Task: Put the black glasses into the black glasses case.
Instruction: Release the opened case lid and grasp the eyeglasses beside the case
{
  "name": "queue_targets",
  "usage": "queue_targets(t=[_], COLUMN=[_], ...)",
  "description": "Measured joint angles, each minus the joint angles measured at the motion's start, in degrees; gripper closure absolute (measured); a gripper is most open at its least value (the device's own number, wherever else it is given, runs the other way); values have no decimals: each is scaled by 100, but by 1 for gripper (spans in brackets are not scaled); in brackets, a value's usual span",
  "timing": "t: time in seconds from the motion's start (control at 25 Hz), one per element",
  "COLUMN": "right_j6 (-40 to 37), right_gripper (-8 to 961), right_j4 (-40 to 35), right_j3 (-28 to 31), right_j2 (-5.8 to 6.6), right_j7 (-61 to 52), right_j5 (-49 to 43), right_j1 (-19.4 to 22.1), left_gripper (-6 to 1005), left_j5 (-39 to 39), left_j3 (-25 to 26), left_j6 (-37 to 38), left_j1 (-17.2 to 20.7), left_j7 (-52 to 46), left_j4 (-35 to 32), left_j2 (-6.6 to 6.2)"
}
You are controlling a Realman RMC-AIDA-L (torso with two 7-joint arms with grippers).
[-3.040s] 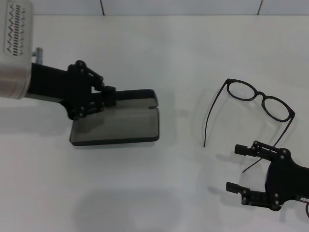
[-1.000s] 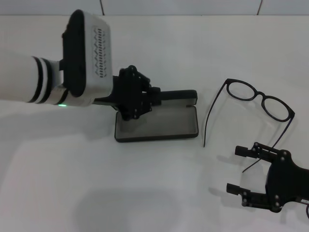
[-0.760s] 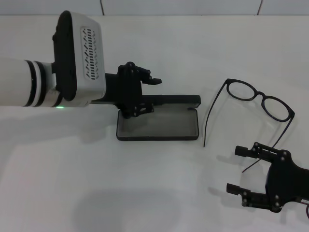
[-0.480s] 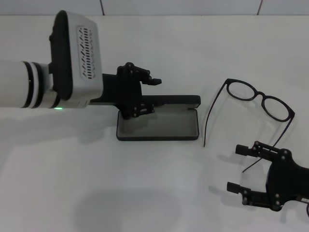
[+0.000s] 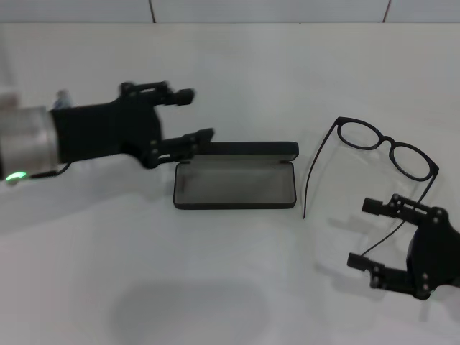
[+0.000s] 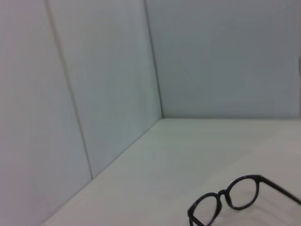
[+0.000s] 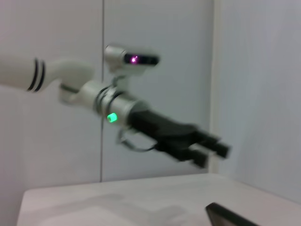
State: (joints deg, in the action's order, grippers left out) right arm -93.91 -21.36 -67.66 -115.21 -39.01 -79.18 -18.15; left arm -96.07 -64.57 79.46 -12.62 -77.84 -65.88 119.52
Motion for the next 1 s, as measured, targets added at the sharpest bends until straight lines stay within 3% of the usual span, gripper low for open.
queue_targets(t=[0.24,0.44,0.52,0.6,0.8,1.0], right_j6=[-32,113,235,353,788,872], right_gripper=[172,171,171,172,172,171], right_j4=[-149,-576,-876,-1234,-2509,-3601], right_j3=[268,443,429,428,446,478], right_j2=[43,130,162,179,247,335], right_j7=[-452,-1155,-1594,-2088,-3820,-5319], right_j5=[-1,-38,-76,-211,-1075,-2003], right_j1=[-44,-26,5,13,-84,-448], left_gripper=[327,217,166,116,111,112], left_j5=[-85,-143,-175,-233,-553,-678], left_j3=[1087,1302,1310,1316,1325,1320], left_j6=[1223,1550,1538,1526,1523,1561], left_j1=[95,234,293,347,414,405], left_j7=[-178,967,1351,1611,1962,1971], left_j4=[1162,2452,2748,2829,2874,2891], left_j2=[-138,-417,-469,-465,-349,-285])
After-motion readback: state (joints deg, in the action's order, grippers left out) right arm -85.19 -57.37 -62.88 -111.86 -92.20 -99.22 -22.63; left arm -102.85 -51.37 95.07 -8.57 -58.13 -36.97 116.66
